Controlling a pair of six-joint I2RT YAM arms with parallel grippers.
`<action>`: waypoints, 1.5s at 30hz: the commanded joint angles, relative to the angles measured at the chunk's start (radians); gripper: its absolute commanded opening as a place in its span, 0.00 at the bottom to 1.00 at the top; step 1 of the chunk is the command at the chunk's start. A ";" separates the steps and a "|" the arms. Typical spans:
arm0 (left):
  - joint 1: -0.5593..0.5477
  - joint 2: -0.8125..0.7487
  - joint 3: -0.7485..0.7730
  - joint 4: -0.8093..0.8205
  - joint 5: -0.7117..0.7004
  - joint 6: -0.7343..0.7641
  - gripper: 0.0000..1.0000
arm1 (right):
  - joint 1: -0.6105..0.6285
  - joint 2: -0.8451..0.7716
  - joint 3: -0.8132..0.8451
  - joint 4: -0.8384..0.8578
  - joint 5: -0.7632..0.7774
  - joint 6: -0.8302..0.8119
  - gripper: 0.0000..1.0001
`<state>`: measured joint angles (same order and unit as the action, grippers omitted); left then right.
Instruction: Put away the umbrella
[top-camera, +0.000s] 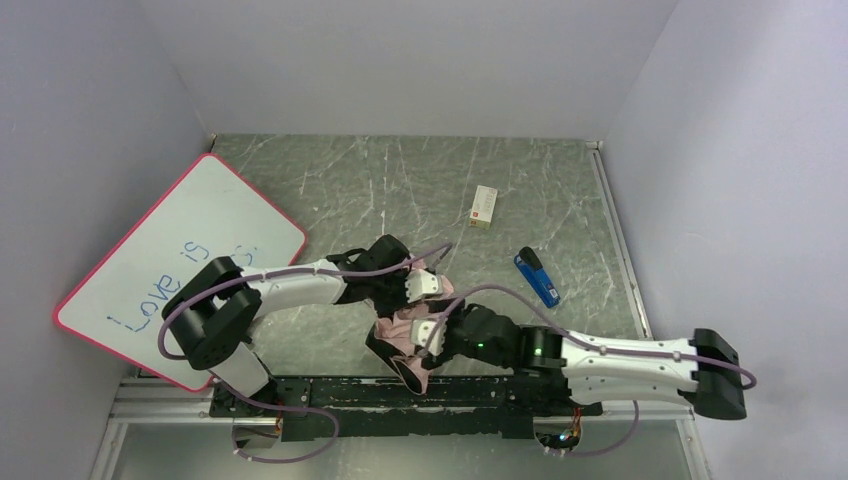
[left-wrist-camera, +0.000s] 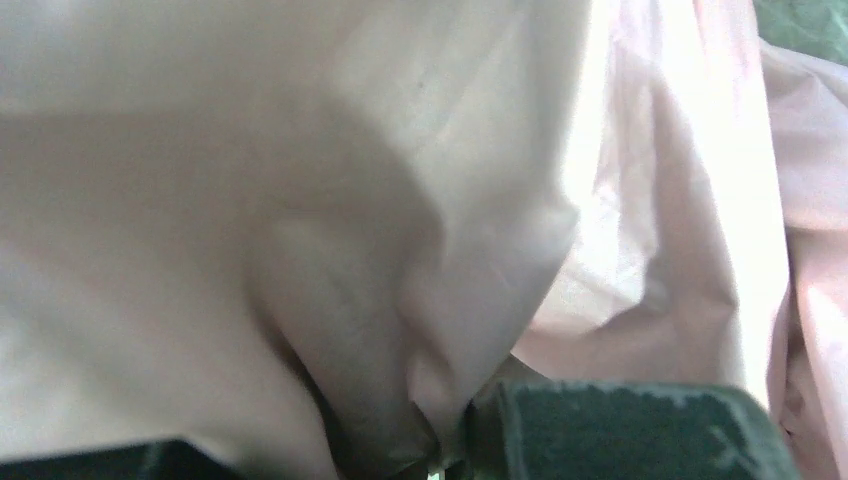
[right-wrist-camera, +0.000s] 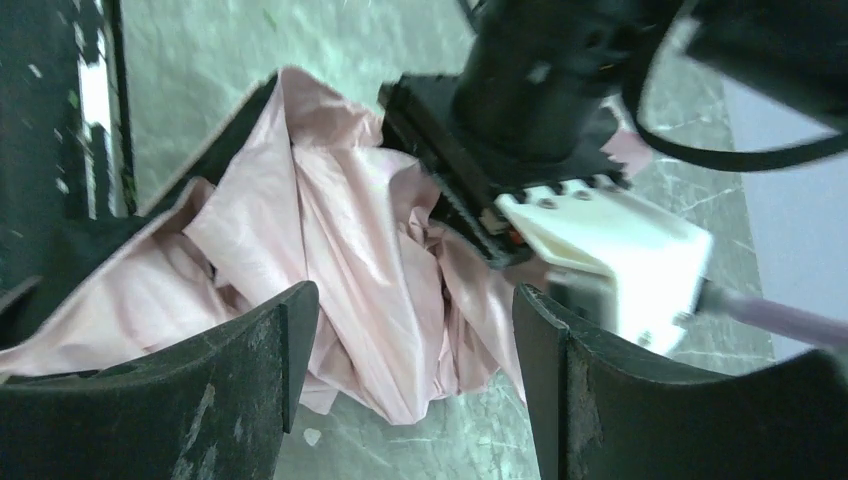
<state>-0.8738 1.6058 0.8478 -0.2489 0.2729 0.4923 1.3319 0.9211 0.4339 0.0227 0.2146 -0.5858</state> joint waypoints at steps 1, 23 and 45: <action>0.012 0.050 -0.044 0.007 -0.191 0.091 0.08 | 0.006 -0.184 0.025 -0.055 -0.030 0.132 0.74; 0.024 -0.068 -0.216 0.230 -0.231 0.370 0.05 | 0.003 -0.550 0.074 -0.123 0.668 0.534 0.78; -0.036 -0.173 -0.380 0.412 -0.309 0.519 0.05 | -0.995 0.280 0.375 -0.103 -0.819 0.580 0.80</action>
<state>-0.8925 1.4258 0.5182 0.1699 0.0467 0.9455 0.3832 1.0386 0.7292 -0.1448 -0.0681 0.0673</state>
